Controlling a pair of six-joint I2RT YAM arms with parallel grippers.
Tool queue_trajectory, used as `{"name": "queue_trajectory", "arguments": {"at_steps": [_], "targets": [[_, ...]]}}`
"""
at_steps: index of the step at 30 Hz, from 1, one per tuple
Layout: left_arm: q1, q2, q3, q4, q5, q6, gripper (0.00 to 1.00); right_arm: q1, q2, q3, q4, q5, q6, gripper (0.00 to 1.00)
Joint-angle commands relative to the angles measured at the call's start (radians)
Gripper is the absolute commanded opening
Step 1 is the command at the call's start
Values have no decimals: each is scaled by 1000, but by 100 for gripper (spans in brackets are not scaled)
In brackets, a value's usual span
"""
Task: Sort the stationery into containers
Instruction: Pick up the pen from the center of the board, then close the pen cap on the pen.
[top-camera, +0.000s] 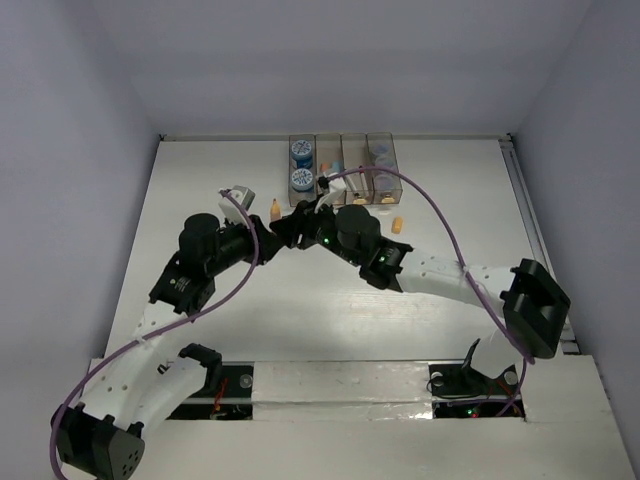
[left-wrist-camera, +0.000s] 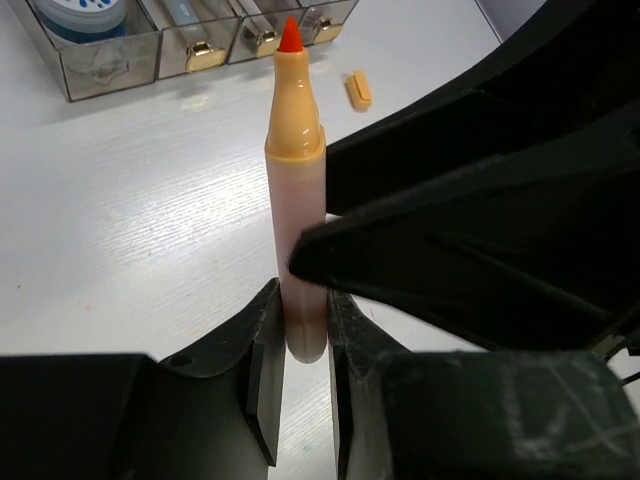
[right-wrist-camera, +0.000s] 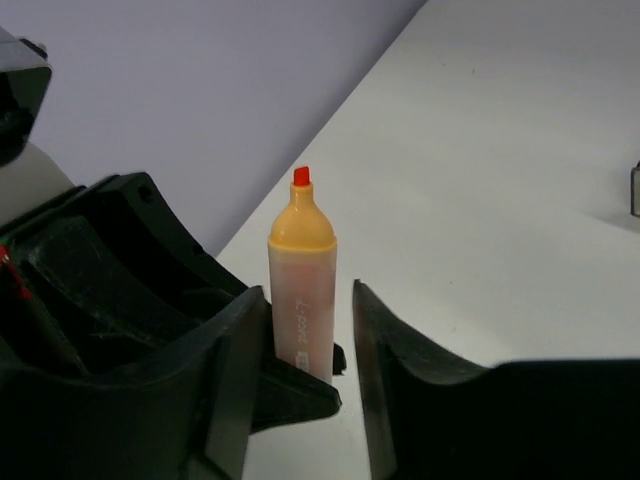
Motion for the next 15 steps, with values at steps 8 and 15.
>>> {"name": "queue_trajectory", "arguments": {"at_steps": [8, 15], "targets": [[9, -27, 7, 50, 29, 30, 0, -145, -307, -126, -117, -1, -44, 71], [9, -39, 7, 48, 64, 35, 0, -453, -334, -191, -483, 71, -20, 69]]}}
